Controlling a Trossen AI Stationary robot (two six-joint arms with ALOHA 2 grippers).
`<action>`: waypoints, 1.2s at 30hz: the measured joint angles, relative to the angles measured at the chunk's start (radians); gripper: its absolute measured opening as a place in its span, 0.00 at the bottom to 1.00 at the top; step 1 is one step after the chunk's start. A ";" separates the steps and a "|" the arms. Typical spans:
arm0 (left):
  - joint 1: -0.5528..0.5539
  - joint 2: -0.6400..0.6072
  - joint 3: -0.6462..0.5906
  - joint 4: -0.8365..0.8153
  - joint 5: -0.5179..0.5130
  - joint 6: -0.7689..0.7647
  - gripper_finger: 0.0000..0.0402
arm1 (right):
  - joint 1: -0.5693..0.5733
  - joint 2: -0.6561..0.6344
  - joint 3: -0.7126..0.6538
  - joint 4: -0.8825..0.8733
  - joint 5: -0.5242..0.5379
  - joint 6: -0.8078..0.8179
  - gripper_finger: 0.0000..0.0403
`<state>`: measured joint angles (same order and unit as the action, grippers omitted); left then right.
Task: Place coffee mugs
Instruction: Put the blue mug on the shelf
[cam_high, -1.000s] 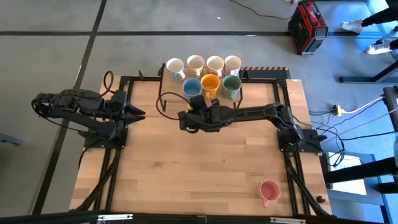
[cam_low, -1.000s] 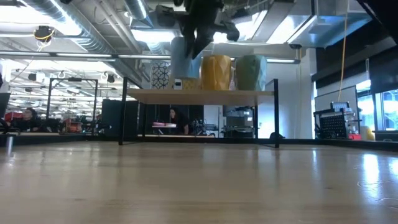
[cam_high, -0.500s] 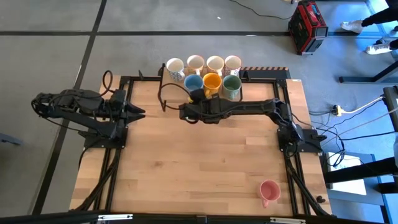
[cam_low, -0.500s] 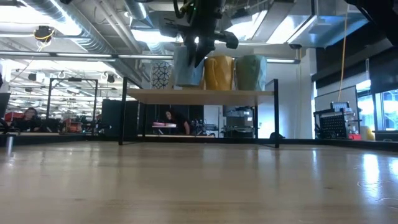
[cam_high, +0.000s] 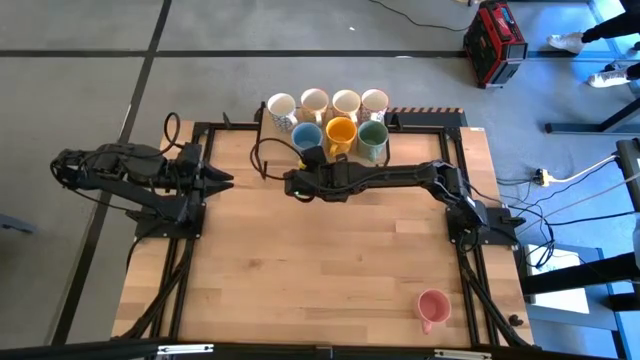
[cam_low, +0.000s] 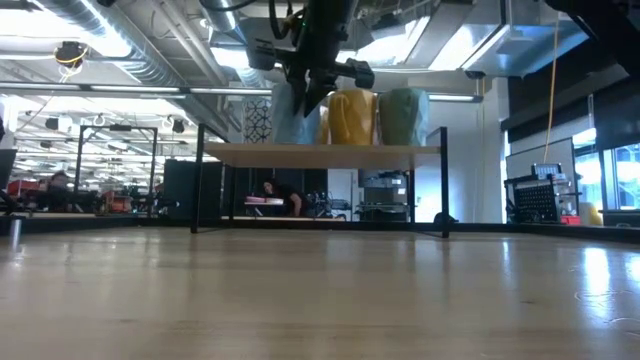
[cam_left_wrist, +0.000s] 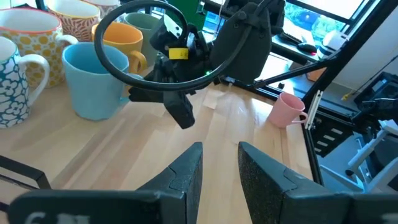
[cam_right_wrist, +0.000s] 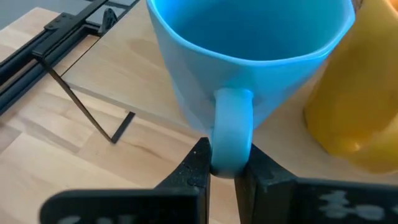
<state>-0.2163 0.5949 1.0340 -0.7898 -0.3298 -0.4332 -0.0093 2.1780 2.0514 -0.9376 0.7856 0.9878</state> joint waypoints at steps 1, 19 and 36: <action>0.000 0.000 0.000 0.000 0.000 0.000 0.24 | 0.000 0.000 0.000 -0.001 0.003 0.001 0.06; 0.000 0.000 0.000 -0.001 0.001 0.000 0.24 | -0.005 0.002 -0.001 -0.003 0.033 0.000 0.28; 0.000 0.000 0.000 -0.002 0.001 0.000 0.24 | -0.004 -0.057 -0.002 -0.026 -0.020 -0.042 0.33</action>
<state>-0.2164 0.5953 1.0340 -0.7918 -0.3289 -0.4335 -0.0128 2.1209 2.0495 -0.9632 0.7659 0.9458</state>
